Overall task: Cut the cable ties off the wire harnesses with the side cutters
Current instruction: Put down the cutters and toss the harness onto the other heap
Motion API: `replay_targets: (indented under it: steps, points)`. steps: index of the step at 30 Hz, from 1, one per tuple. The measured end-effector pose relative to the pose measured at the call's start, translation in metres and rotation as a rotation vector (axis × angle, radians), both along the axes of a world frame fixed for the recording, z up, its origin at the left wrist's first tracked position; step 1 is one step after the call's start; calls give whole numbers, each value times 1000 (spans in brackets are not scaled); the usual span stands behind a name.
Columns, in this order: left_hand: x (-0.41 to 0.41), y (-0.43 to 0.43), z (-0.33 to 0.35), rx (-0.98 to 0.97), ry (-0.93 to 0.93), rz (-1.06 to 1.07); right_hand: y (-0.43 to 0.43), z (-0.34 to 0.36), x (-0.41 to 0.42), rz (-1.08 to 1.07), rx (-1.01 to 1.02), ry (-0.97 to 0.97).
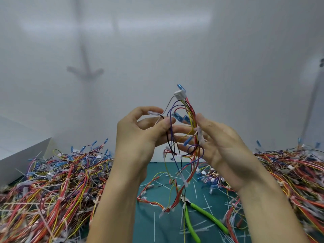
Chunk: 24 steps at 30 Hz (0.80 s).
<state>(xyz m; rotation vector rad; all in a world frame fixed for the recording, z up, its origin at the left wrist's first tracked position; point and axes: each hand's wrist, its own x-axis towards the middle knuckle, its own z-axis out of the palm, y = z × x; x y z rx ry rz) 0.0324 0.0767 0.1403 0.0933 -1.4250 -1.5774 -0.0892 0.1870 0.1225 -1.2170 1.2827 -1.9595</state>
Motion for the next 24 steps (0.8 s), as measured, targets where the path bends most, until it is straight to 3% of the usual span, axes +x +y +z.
replay_targets:
  steps: [7, 10, 15, 19, 24]
  points:
    - [-1, -1, 2, 116, 174, 31, 16, 6, -1, 114, 102, 55]
    - [-2, 1, 3, 172, 215, 9, 14, 5, 3, 62, 84, 145]
    - [0, 0, 6, 226, 235, -98, 9, 5, 5, -11, -13, 60]
    - [6, -8, 5, 135, 77, -264, 7, 7, 5, -65, -95, -51]
    - [10, -18, -3, -125, -249, -196, 4, 10, 9, -70, -134, -147]
